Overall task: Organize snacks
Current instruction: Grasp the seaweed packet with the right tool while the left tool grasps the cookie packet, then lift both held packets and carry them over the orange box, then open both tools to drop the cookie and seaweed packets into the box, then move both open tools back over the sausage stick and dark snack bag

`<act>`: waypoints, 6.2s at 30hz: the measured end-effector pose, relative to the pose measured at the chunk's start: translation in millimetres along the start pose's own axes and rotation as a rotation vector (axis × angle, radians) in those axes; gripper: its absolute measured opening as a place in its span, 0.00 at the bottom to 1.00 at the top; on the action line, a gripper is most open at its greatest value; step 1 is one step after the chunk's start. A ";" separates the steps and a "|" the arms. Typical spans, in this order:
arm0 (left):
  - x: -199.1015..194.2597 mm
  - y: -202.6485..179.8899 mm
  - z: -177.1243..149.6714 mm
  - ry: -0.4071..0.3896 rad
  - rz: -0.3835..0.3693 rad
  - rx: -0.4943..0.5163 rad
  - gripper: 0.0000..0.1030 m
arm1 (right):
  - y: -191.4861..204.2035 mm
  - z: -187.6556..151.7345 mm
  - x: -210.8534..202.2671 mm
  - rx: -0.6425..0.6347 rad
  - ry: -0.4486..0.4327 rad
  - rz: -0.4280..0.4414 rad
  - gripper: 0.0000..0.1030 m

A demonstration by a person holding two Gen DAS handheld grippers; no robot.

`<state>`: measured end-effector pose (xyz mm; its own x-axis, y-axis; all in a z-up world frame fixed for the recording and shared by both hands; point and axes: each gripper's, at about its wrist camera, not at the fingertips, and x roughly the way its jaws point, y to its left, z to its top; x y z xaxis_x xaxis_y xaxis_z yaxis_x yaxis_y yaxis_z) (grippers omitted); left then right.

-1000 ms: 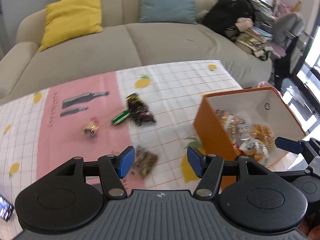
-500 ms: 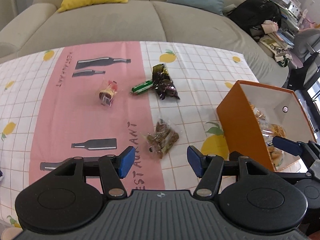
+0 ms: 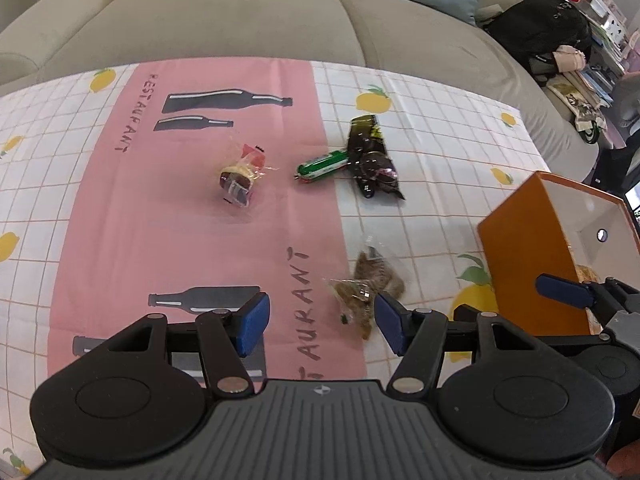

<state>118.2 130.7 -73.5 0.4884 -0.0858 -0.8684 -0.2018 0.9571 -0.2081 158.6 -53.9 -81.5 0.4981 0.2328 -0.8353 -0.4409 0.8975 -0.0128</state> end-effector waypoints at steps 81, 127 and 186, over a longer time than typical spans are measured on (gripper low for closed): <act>3.5 -14.1 23.7 -0.090 -0.068 -0.025 0.38 | -6.6 18.4 20.7 0.168 0.097 0.189 0.48; -20.4 -297.7 2.7 0.045 -0.361 0.426 0.38 | -260.4 -41.8 -101.5 0.178 0.068 -0.178 0.48; -31.8 -256.7 17.2 0.008 -0.314 0.429 0.68 | -212.0 -19.6 -109.8 0.013 0.008 -0.348 0.81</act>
<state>169.1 -107.4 15.3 0.4625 -0.3870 -0.7977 0.3195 0.9120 -0.2572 182.7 -277.1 2.1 0.6113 -0.0906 -0.7862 -0.2362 0.9272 -0.2906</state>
